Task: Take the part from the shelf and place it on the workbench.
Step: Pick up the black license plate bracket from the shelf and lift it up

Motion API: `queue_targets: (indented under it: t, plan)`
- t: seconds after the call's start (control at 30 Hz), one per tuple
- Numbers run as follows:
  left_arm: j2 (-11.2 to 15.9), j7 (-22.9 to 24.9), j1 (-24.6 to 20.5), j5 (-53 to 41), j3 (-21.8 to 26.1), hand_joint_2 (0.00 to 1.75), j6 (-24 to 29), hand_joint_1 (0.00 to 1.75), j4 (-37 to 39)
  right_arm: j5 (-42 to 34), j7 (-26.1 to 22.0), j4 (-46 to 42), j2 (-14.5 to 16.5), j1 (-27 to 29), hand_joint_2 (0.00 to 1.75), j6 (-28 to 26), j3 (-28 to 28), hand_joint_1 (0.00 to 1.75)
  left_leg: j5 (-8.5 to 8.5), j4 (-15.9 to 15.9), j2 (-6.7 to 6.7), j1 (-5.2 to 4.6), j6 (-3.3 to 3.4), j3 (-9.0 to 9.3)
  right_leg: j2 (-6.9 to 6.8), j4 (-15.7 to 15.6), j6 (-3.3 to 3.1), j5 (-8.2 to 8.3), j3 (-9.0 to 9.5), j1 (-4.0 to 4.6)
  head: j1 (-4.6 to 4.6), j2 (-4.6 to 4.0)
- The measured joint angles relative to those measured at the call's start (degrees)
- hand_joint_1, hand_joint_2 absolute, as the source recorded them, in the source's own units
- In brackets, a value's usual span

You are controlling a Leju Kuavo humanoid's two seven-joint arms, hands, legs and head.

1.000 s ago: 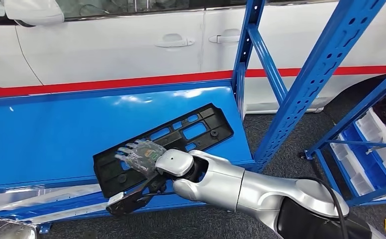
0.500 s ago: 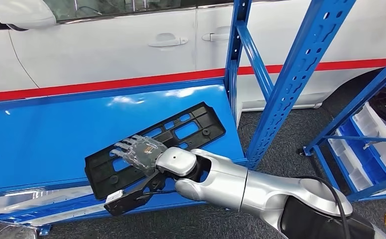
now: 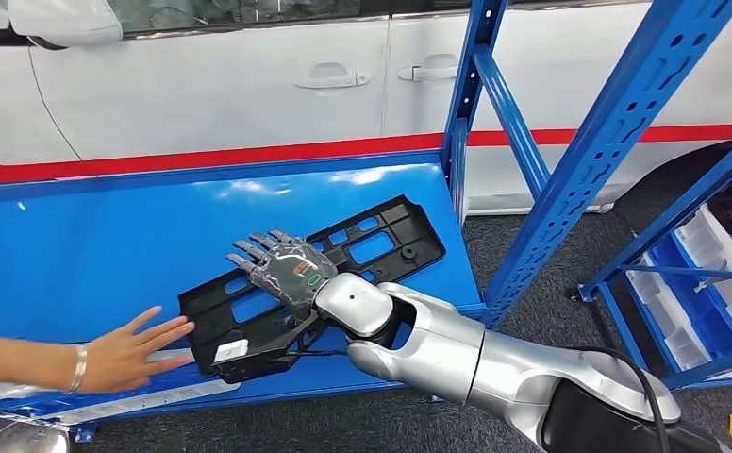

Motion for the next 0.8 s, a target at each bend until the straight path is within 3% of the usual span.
queue_targets:
  t: [0.07,0.13,0.2,0.3,0.37,0.4,0.47,0.53,0.6,0.7,0.8]
  plan:
    - [0.0,0.0,-0.1,0.0,0.0,0.0,0.0,0.0,0.0,0.4,0.0,-0.2,-0.2,0.2,1.75,-0.2,-0.4,0.0,-0.18,0.4,-0.04,-0.17,-0.53,-0.28,0.12,-2.8,-0.4,0.38,1.37,0.16,-0.03,0.0]
    - [0.0,0.0,-0.1,0.0,0.0,0.0,0.0,0.0,0.0,0.8,0.0,-0.4,-0.3,0.5,1.75,-0.3,-0.8,0.0,-0.19,0.4,-0.04,-0.17,-1.03,-0.43,0.21,-3.1,-0.87,0.56,1.4,0.16,-0.01,0.0]
    - [0.1,0.0,-0.1,0.0,0.0,0.0,0.0,0.0,0.0,1.2,0.0,-0.7,-0.3,0.6,1.75,-0.5,-1.3,0.0,-1.49,2.1,0.0,-0.04,-1.61,-1.22,0.15,-3.4,-1.46,0.8,1.49,-0.11,-0.18,0.0]
    - [0.1,0.0,-0.1,0.0,0.0,0.0,0.0,0.0,0.0,1.3,0.0,-1.1,-0.4,0.8,1.75,-0.7,-1.9,0.0,-6.13,11.5,0.05,0.27,-2.38,-5.61,0.03,-3.5,-1.95,0.89,1.49,-0.18,-0.44,0.0]
    - [0.1,0.0,0.0,0.0,0.0,0.0,0.0,0.0,0.0,1.3,0.0,-1.1,-0.5,1.2,1.75,-0.8,-2.0,0.0,-6.75,15.5,0.06,0.37,-2.58,-7.64,0.02,-3.5,-1.99,0.86,1.47,-0.11,-0.44,0.01]
    - [0.1,0.0,0.0,0.0,0.0,0.0,0.0,0.0,0.0,1.3,0.0,-1.2,-0.6,1.3,1.75,-0.8,-2.1,0.0,-5.54,14.5,0.06,0.38,-2.55,-7.23,0.06,-3.4,-1.99,0.85,1.49,-0.11,-0.44,0.01]
    - [0.1,0.0,0.0,0.0,0.0,0.0,0.0,0.0,0.0,1.4,0.0,-1.4,-0.6,1.4,1.75,-0.8,-2.3,0.0,-1.78,7.5,0.07,0.35,-2.17,-4.03,0.17,-3.4,-1.91,0.8,1.59,-0.11,-0.44,0.01]
    - [0.2,-0.1,-0.2,0.0,0.0,0.0,0.0,0.0,0.0,1.6,0.0,-1.6,-0.6,1.4,1.75,-0.8,-2.7,0.0,0.05,1.5,0.03,0.02,-1.64,-1.15,0.21,-3.4,-1.54,0.78,1.52,0.02,-0.41,0.0]
    - [0.2,-0.2,-0.3,0.0,0.0,0.0,0.0,0.0,0.0,1.7,0.0,-1.6,-0.6,1.4,1.75,-0.9,-2.9,0.0,0.0,0.1,-0.08,-0.35,-1.2,-0.52,0.19,-3.5,-0.92,0.89,1.4,0.05,-0.39,0.0]
    - [0.1,-0.2,-0.2,0.0,0.0,0.0,-0.1,0.0,0.0,2.0,0.0,-1.8,-0.7,1.4,1.75,-1.0,-3.1,0.0,0.55,-0.7,-0.04,-0.02,-0.24,-0.13,0.11,-2.5,0.08,0.02,0.94,0.13,-0.27,0.01]
    - [0.1,-0.2,-0.2,0.0,-0.1,0.0,-0.1,0.0,0.0,2.2,0.0,-2.0,-0.8,1.6,1.75,-1.3,-3.5,0.0,0.75,-1.1,0.1,0.09,0.5,0.1,-0.01,6.3,0.58,-4.67,-3.07,0.01,0.01,0.0]
